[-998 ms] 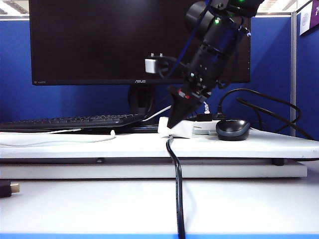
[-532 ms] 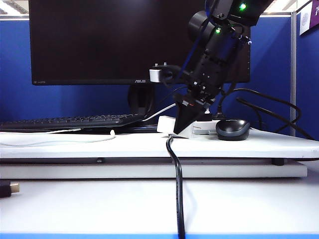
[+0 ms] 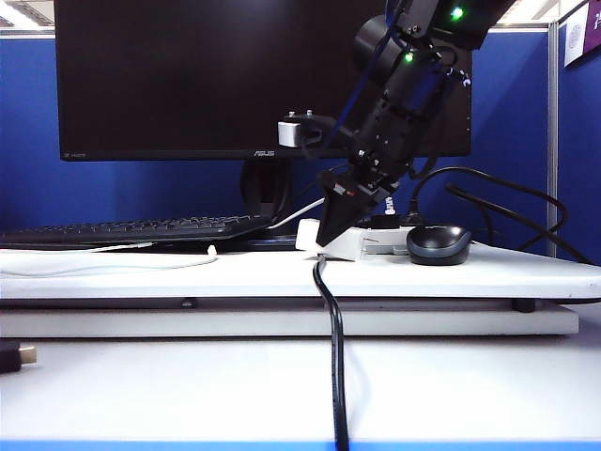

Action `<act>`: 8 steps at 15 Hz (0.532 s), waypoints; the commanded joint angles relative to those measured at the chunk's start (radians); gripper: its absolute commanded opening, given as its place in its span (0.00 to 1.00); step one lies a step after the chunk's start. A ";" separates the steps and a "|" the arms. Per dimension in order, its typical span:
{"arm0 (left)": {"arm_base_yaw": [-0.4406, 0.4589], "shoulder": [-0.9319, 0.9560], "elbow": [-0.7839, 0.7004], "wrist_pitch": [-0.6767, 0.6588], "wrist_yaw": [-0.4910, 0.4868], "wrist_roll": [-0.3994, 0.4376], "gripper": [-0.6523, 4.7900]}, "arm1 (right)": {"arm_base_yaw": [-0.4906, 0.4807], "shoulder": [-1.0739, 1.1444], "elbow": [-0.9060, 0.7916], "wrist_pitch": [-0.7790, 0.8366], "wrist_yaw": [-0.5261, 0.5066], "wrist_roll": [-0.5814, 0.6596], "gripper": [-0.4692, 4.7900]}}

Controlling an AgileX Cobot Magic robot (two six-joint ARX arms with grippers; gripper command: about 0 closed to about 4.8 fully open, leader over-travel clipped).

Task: Pick up the Type-C charging cable and the charging base, insert one end of the Type-C charger into the corresponding slot on the base, and finally place the plugged-in charger back on the table.

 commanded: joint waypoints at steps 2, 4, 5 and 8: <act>0.000 -0.002 0.003 -0.008 0.005 -0.002 0.11 | 0.001 0.026 0.003 0.009 -0.011 0.011 0.52; 0.000 -0.001 0.003 -0.008 0.005 0.005 0.11 | 0.001 0.006 0.003 0.018 0.014 0.011 0.12; 0.000 0.001 0.003 -0.008 0.018 0.006 0.11 | 0.001 -0.019 0.003 0.017 0.033 0.011 0.10; -0.021 0.053 0.003 -0.006 0.083 0.005 0.11 | 0.001 -0.131 0.003 0.014 0.050 0.013 0.09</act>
